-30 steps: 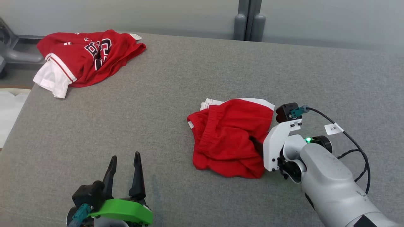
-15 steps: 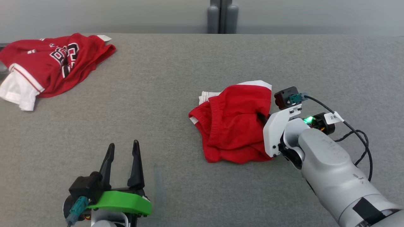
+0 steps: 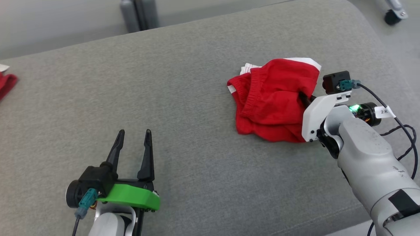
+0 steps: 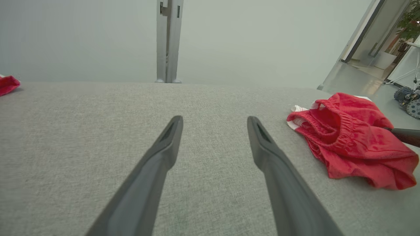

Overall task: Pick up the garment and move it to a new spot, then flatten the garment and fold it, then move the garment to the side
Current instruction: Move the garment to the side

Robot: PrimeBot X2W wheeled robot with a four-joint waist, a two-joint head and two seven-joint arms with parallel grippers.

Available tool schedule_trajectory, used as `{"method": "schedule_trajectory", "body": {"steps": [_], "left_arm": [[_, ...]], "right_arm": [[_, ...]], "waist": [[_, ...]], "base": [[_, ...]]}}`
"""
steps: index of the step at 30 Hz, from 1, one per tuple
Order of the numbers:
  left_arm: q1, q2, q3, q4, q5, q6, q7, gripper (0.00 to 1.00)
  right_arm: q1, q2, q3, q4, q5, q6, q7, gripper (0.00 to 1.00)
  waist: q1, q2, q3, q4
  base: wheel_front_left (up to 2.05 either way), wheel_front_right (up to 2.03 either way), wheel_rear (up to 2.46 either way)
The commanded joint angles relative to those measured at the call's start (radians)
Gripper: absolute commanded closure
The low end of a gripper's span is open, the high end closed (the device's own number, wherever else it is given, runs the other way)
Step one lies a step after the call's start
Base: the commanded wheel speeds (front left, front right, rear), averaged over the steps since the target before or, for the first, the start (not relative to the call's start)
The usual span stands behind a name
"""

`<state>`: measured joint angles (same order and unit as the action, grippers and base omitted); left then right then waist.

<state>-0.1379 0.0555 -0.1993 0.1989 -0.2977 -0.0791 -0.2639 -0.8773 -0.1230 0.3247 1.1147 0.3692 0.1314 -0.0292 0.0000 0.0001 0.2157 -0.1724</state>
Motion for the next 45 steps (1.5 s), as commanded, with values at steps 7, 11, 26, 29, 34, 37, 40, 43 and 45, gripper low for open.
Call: {"method": "schedule_trajectory", "body": {"steps": [7, 11, 26, 29, 34, 37, 40, 43, 45], "left_arm": [[-0.037, 0.029, -0.02, 0.025, 0.026, -0.012, -0.001, 0.0], [-0.044, 0.036, -0.032, 0.027, 0.029, -0.016, 0.004, 0.0], [-0.078, 0.053, -0.049, -0.044, 0.039, 0.001, 0.014, 0.0], [-0.087, 0.055, -0.056, -0.056, 0.039, 0.0, 0.016, 0.0], [-0.088, 0.057, -0.066, -0.076, 0.041, 0.004, 0.018, 0.0], [-0.088, 0.058, -0.068, -0.082, 0.039, 0.007, 0.018, 0.0], [-0.09, 0.061, -0.068, -0.079, 0.035, 0.01, 0.018, 0.0], [-0.09, 0.059, -0.07, -0.076, 0.03, 0.011, 0.015, 0.0], [-0.089, 0.056, -0.072, -0.073, 0.027, 0.012, 0.014, 0.0]], "right_arm": [[-0.029, -0.002, -0.053, 0.04, 0.006, -0.001, -0.054, 1.0], [-0.046, -0.011, -0.066, 0.057, -0.002, -0.001, -0.07, 1.0], [-0.251, -0.185, -0.076, 0.111, -0.092, -0.001, -0.059, 1.0], [-0.286, -0.239, -0.088, 0.123, -0.099, -0.001, -0.049, 1.0], [-0.324, -0.293, -0.118, 0.145, -0.117, -0.001, -0.041, 1.0], [-0.327, -0.324, -0.147, 0.157, -0.129, -0.001, -0.048, 1.0], [-0.315, -0.33, -0.179, 0.165, -0.144, -0.001, -0.055, 0.2], [-0.304, -0.334, -0.216, 0.17, -0.164, -0.001, -0.075, 0.0], [-0.301, -0.331, -0.232, 0.172, -0.182, -0.001, -0.087, 0.0]], "waist": [[0.0, -0.0001, 0.101, -0.214], [0.0, -0.0001, 0.113, -0.201], [0.0, -0.0001, 0.228, -0.028], [0.0, -0.0001, 0.253, 0.002], [0.0, -0.0001, 0.281, 0.032], [0.0, -0.0001, 0.289, 0.039], [0.0, -0.0001, 0.287, 0.041], [0.0, -0.0001, 0.276, 0.038], [0.0, -0.0001, 0.265, 0.035]], "base": [[0.0, 0.0, 0.0], [0.0, 0.0, 0.0], [0.0, 0.0, 0.0], [0.0, 0.0, 0.0], [0.0, 0.0, 0.0], [0.0, 0.0, 0.0], [0.0, 0.0, 0.0], [0.0, 0.0, 0.0], [0.0, 0.0, 0.0]]}}
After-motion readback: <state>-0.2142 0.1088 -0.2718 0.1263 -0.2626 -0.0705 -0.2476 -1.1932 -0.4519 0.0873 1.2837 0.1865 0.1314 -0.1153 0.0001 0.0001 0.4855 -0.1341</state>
